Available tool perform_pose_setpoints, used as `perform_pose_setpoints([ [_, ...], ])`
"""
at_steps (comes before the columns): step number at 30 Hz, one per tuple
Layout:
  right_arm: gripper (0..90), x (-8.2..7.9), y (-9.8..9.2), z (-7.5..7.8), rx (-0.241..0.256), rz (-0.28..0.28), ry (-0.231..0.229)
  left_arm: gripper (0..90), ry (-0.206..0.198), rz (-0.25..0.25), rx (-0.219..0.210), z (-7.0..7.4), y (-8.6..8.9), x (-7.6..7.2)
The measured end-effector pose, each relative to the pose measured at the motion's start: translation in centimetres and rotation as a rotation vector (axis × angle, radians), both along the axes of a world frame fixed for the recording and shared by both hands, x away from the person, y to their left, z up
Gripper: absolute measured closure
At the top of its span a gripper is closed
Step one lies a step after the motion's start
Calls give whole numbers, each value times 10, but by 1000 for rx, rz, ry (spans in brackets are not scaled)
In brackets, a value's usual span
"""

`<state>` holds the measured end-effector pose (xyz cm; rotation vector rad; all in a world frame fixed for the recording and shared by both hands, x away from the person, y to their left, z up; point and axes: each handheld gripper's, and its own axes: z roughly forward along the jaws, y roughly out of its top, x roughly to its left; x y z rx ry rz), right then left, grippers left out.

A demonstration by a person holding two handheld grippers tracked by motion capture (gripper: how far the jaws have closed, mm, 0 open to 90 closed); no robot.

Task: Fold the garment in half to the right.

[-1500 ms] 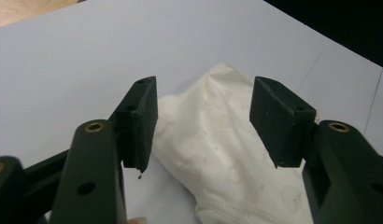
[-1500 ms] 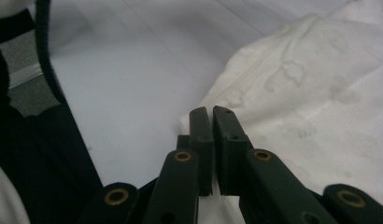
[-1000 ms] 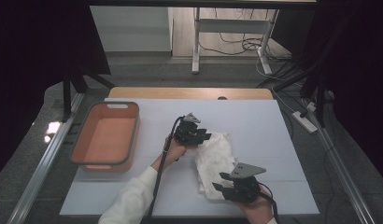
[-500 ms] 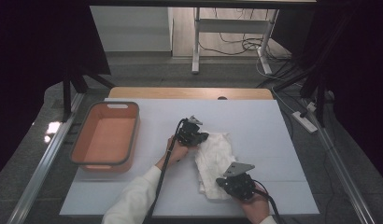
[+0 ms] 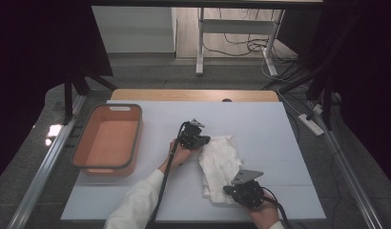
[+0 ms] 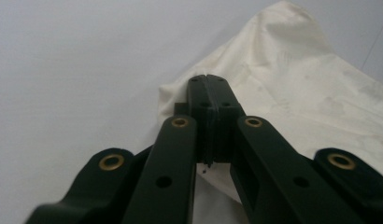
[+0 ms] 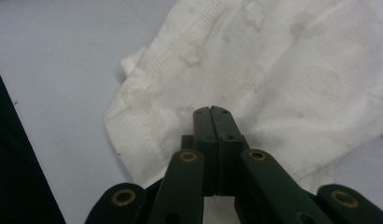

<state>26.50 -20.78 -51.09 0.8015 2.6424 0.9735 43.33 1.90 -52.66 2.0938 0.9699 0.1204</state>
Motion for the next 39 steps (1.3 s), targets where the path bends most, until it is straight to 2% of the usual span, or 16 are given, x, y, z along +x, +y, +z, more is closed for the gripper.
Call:
perform_pose_setpoints([
  [3, 896, 1, -1, 0, 5, 1, 4, 889, 3, -2, -1, 0, 0, 0],
  [6, 895, 1, -2, 3, 4, 3, -11, 889, -3, 0, -4, 2, 1, -1],
  [12, 895, 1, -12, 16, 74, -9, -59, 889, -35, -1, -33, 15, 4, -6],
  [17, 892, 2, -21, 23, 108, -1, -77, 865, -51, -3, -65, 28, 9, -14],
  [20, 813, 1, -25, 26, 122, 7, -94, 761, -59, -11, -80, 35, 13, -19],
  [22, 716, 0, -26, 28, 128, 12, -102, 623, -71, 6, -87, 40, 16, -23],
  [25, 577, 1, -28, 30, 143, 16, -103, 519, -79, 21, -98, 45, 21, -26],
  [28, 489, 3, -29, 31, 153, 32, -90, 433, -66, 2, -70, 46, 23, -28],
  [30, 456, 4, -29, 31, 163, 53, -70, 393, -49, -17, -42, 46, 24, -28],
  [33, 410, 4, -28, 32, 154, 76, -62, 359, -32, -21, -27, 46, 25, -28],
  [39, 359, 3, -21, 31, 111, 127, -56, 342, -34, -13, -34, 47, 29, -29],
])
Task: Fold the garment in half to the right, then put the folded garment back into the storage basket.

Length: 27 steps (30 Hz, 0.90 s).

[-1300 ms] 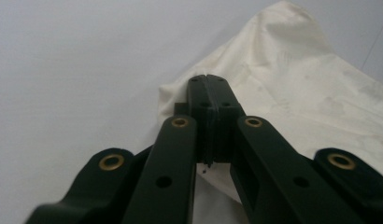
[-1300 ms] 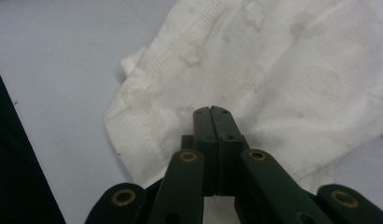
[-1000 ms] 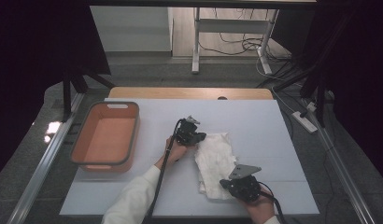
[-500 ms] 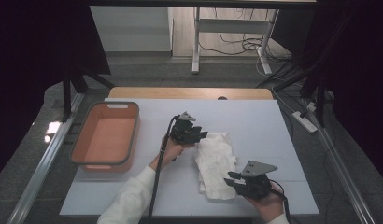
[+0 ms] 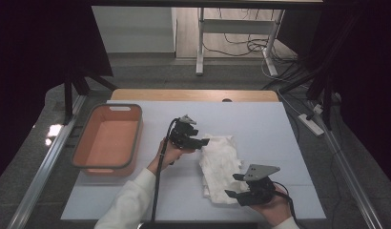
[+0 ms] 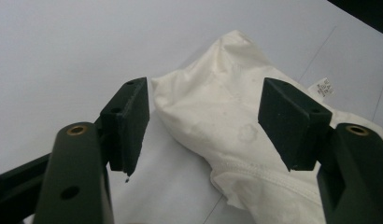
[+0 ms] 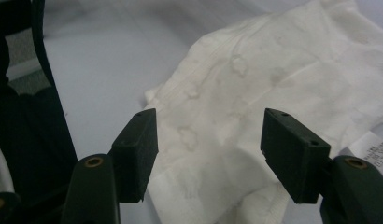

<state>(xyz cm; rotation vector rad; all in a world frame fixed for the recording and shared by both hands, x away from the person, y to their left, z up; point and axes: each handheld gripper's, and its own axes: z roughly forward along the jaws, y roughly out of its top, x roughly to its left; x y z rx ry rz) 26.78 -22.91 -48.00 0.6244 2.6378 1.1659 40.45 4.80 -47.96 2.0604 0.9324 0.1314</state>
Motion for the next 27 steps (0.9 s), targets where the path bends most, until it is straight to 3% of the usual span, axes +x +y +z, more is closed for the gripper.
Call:
perform_pose_setpoints([
  [5, 343, -2, 7, -4, -67, 44, -1, 336, 5, -3, 4, -1, 0, 0],
  [14, 336, -3, 16, -7, -132, 120, 16, 322, 9, -5, 11, -2, -3, 1],
  [18, 330, -5, 24, -11, -185, 160, 20, 313, 17, 3, 16, -4, -2, 2],
  [24, 306, 0, 35, -22, -271, 182, 20, 313, 20, 2, 16, -5, -4, 3],
  [27, 304, 4, 39, -26, -297, 181, -2, 311, 22, 0, 17, -5, -5, 3],
])
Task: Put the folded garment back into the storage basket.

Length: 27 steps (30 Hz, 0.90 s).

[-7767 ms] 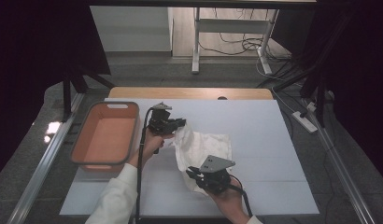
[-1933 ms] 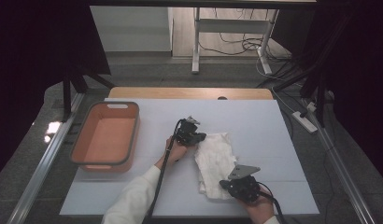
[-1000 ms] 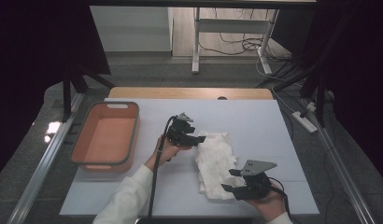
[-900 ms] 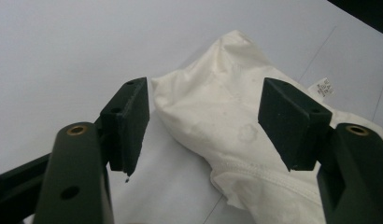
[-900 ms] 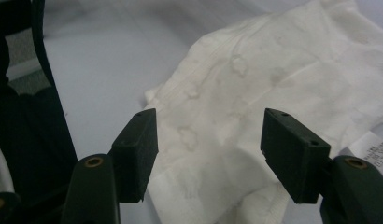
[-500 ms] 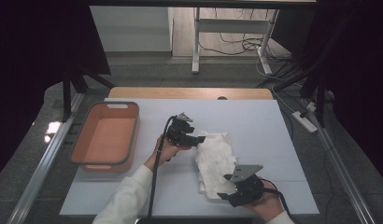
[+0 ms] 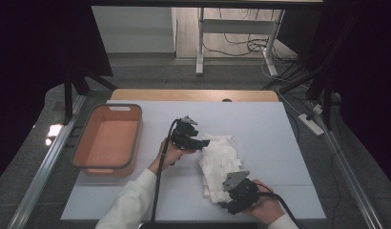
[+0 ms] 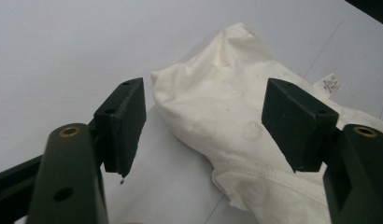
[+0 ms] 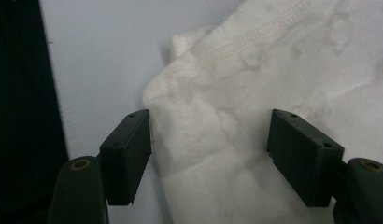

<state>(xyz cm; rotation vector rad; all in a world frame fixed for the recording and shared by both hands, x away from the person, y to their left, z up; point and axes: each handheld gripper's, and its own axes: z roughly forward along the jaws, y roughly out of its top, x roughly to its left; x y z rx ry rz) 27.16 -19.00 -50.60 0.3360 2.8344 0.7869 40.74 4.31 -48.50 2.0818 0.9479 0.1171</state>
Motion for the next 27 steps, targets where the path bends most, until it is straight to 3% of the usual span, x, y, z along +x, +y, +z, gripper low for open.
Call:
perform_pose_setpoints([
  [3, 298, 2, 3, -3, -38, 5, -39, 311, 2, -1, 1, -1, -1, 0],
  [9, 341, 7, 5, -4, -33, -9, -19, 312, 10, 0, 0, -2, -2, 1],
  [13, 474, 8, 5, -3, -30, -30, -24, 312, 7, -2, 11, -2, -3, 1],
  [17, 704, 8, 4, -2, -30, -66, -74, 312, 7, 4, 8, -2, -3, 1],
  [22, 796, 12, 0, -1, 14, -95, -51, 312, 13, 9, 2, -3, -2, 2],
  [27, 809, 13, -4, 6, 122, -119, 23, 303, 17, 30, -5, -6, -3, 5],
])
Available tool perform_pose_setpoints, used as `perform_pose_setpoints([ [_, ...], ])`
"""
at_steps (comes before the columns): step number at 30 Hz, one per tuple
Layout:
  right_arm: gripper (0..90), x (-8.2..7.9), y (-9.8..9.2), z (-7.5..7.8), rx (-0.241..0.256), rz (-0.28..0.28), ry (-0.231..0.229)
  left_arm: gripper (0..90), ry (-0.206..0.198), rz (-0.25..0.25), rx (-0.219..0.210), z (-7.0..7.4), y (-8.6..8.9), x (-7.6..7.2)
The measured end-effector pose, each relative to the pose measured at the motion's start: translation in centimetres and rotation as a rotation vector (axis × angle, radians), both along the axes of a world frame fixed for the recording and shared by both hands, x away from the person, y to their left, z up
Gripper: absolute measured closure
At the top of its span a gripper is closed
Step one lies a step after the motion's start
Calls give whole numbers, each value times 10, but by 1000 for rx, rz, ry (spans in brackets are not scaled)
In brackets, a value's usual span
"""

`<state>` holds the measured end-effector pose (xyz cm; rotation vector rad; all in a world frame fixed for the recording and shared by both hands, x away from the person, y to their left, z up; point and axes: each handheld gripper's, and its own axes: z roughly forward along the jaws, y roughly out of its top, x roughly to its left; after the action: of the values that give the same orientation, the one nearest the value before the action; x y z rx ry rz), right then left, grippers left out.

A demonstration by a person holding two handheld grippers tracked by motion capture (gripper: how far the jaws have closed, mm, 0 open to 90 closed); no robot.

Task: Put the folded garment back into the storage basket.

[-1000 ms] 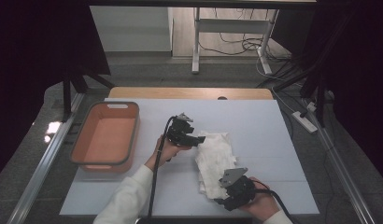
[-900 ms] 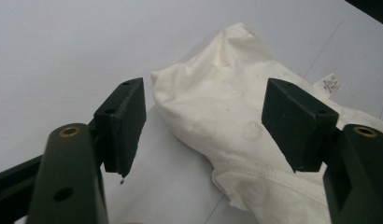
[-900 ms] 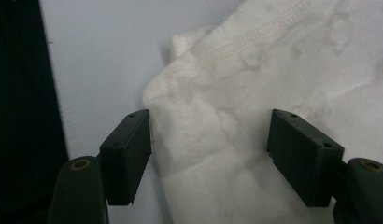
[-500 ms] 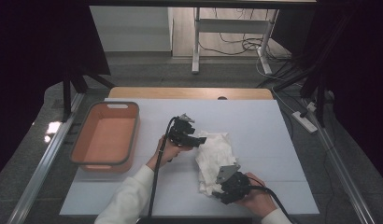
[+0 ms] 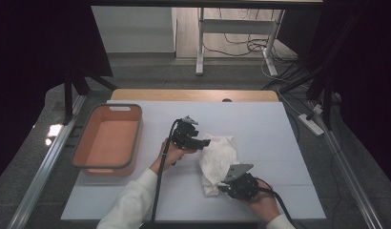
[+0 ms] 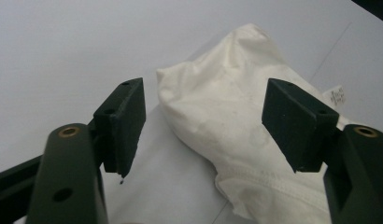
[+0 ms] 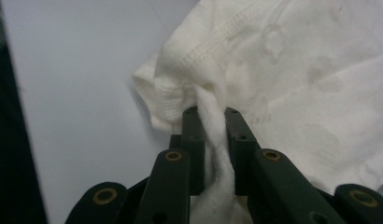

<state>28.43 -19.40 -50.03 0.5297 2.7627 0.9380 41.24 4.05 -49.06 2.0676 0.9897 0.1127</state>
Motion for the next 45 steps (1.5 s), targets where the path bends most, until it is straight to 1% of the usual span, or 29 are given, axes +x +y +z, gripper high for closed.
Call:
perform_pose_setpoints([
  [1, 809, -1, -1, 3, 30, -3, 5, 296, 5, 8, -2, -1, -1, 1],
  [2, 810, -2, -2, 5, 48, -2, 2, 291, 9, 14, -3, -2, -1, 2],
  [5, 810, -4, -3, 9, 70, -6, -6, 272, 32, 29, -16, -7, -4, 5],
  [8, 810, -5, -3, 9, 73, -7, -5, 219, 45, 41, -11, -11, -9, 9],
  [10, 810, -5, -4, 8, 77, -8, 0, 198, 49, 48, -16, -15, -11, 12],
  [11, 810, -4, -4, 8, 80, -9, 3, 197, 50, 50, -18, -16, -12, 13],
  [13, 810, -4, -4, 8, 80, -9, 3, 195, 55, 52, -10, -21, -16, 17],
  [17, 810, -4, -4, 6, 76, -9, 5, 183, 72, 37, -1, -27, -22, 20],
  [22, 809, -4, -5, 6, 76, -8, 2, 193, 84, 19, 13, -33, -28, 22],
  [25, 809, -4, -5, 6, 76, -10, 1, 244, 104, 11, 18, -39, -31, 24],
  [27, 809, -3, -5, 6, 77, -12, -1, 278, 98, 7, 13, -39, -32, 24],
  [28, 809, -3, -5, 7, 78, -12, -1, 327, 101, -3, 4, -39, -32, 23],
  [29, 809, -3, -6, 7, 79, -13, -2, 381, 100, -16, 3, -40, -33, 23],
  [30, 809, -3, -6, 7, 80, -14, -2, 432, 95, -19, 6, -40, -34, 22],
  [32, 809, -2, -6, 7, 81, -17, -3, 582, 103, -39, -5, -40, -34, 21],
  [33, 809, -2, -7, 7, 79, -16, -1, 653, 100, -41, -9, -40, -34, 21],
  [34, 809, -2, -7, 7, 79, -18, -3, 709, 99, -54, -13, -39, -34, 20],
  [35, 809, -2, -7, 7, 79, -18, -3, 740, 95, -59, -18, -38, -34, 20],
  [38, 809, -2, -7, 7, 81, -18, -5, 760, 77, -75, -41, -33, -33, 18],
  [41, 809, -3, -8, 9, 86, -18, -18, 764, 35, -74, -91, -24, -30, 14],
  [45, 810, -5, -10, 13, 101, -20, -52, 765, -26, -70, -143, -10, -27, 8],
])
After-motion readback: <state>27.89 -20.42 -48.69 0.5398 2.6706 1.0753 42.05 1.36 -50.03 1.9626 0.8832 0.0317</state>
